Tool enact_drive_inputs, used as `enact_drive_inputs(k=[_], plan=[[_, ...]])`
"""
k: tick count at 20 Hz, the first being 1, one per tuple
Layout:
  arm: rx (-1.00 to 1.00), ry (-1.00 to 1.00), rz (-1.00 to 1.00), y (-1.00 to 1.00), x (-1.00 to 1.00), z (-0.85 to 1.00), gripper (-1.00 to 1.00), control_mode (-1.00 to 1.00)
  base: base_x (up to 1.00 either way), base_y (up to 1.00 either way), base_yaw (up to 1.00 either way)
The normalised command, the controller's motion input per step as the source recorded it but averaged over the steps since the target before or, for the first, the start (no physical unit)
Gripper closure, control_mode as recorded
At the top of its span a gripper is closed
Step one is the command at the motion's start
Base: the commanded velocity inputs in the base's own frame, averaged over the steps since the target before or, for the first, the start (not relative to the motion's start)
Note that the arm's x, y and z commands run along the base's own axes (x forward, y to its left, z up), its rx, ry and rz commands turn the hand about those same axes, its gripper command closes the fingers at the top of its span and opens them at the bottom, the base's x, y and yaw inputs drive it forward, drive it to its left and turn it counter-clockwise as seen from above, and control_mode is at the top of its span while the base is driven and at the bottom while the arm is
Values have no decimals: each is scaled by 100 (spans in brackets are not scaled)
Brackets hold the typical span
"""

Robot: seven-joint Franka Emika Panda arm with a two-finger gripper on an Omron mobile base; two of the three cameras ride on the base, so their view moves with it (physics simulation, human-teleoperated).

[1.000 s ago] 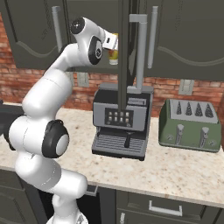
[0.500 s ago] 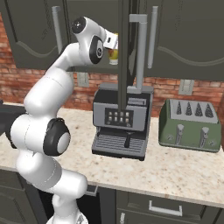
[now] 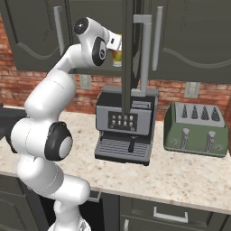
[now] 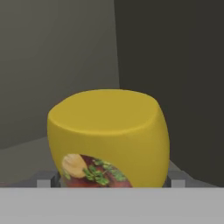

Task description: The dining table condiment station is running low on mustard. Refill the condiment station by opening the cabinet and taking the mustard from the cabinet and placing it on the dining table.

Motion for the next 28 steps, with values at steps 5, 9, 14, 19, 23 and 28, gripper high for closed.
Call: enact_drive_inputs(k=[5, 9, 14, 19, 23, 28], plan=[[0, 0, 0, 0, -21, 0, 100, -100, 0, 0, 0], [-2, 0, 3, 20, -73, 0, 100, -100, 0, 0, 0], [-4, 0, 3, 34, -98, 0, 100, -100, 0, 0, 0], [0, 0, 0, 23, -100, 0, 100, -100, 0, 0, 0], [0, 0, 3, 31, -100, -13, 100, -100, 0, 0, 0], [0, 0, 8, 26, -100, -43, 100, -100, 0, 0, 0]])
